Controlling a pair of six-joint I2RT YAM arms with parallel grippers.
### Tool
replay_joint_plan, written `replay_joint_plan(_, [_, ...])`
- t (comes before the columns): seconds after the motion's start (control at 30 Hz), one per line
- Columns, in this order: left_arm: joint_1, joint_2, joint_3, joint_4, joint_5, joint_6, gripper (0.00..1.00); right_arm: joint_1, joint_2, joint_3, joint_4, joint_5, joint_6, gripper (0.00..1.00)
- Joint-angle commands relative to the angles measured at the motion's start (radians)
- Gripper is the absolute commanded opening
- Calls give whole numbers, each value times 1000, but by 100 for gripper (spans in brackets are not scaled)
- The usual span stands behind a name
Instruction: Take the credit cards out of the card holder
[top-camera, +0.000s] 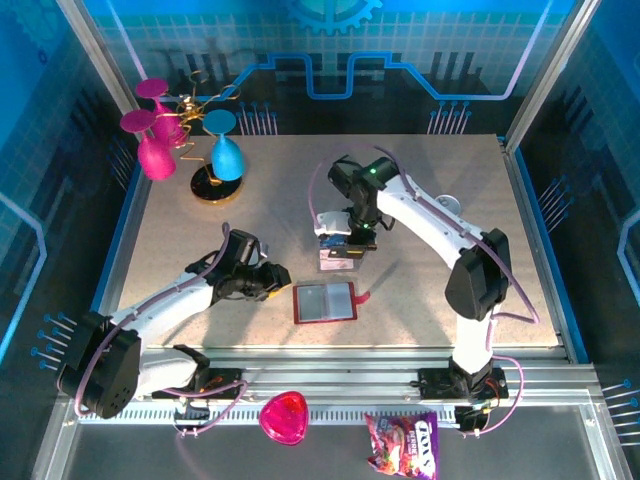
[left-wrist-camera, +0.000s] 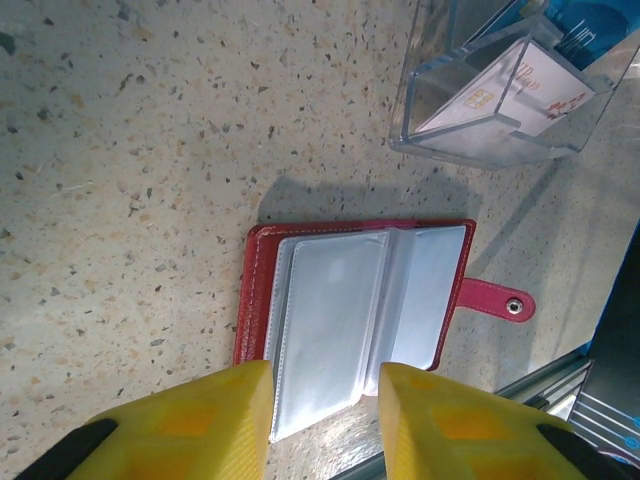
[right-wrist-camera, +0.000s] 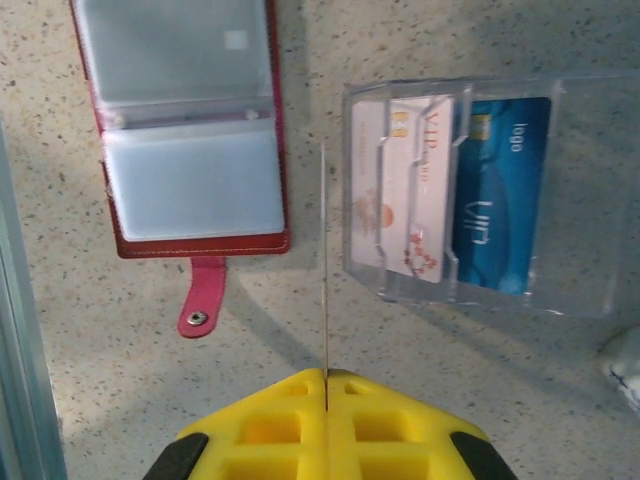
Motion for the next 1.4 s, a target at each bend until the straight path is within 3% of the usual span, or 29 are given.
replay_joint_plan(0.0, [12,-18,-13,9,-19,-11,33,-20,60,101,-77,-4,-45,0])
replay_joint_plan(0.6, [41,25,-26,51,-4,-30,33,-73,391,571,-205,-8,-103,0])
replay_joint_plan(1.0, [61,64,-22,63,14,-28,33,-100,513,662,-195,27,-142,0])
replay_joint_plan(1.37, [65,85,-25,78,19,-35,34,-108,557,653,-230,-29,-138,0])
